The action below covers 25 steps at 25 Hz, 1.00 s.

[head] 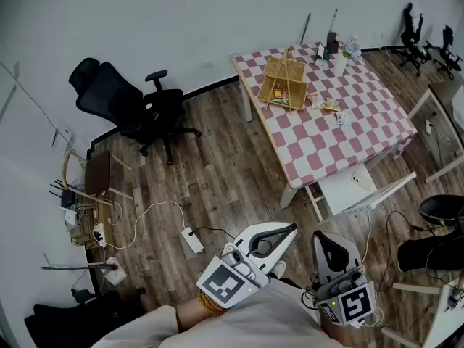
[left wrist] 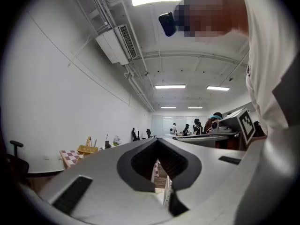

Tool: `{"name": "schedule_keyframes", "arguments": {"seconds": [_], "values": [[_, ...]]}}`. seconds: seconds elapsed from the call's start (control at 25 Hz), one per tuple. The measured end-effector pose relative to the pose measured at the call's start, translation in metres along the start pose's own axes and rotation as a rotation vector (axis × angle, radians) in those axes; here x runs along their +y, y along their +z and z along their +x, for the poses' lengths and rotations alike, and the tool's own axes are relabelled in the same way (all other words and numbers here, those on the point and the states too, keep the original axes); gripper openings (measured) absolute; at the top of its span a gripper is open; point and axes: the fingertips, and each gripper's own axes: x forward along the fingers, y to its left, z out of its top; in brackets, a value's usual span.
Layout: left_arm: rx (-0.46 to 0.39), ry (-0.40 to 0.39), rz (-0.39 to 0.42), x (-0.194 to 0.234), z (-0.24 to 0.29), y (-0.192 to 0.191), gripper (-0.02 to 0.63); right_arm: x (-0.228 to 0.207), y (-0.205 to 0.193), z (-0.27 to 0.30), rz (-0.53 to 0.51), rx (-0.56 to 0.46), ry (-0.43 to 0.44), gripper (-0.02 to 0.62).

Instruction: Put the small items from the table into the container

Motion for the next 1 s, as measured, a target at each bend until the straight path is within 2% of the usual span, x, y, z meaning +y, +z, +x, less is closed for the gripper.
{"name": "schedule_keyframes", "arguments": {"seconds": [0.52,0.76,1.0], "values": [[0.038,0.036,-0.028,-0.014,0.035,-0.021,0.026,-0.039,-0.013,-0.022,0.021,0.025,0.011,0.020],[0.032,0.020,-0.039,-0.028,0.054,-0.026,0.026,-0.060,-0.018,-0.037,0.023,0.031,-0.016,0.021],[0.025,0.046,-0.012,-0.014,0.072,-0.021,0.026,-0.076,-0.018,-0.028,0.013,0.016,0.001,0.021]]}}
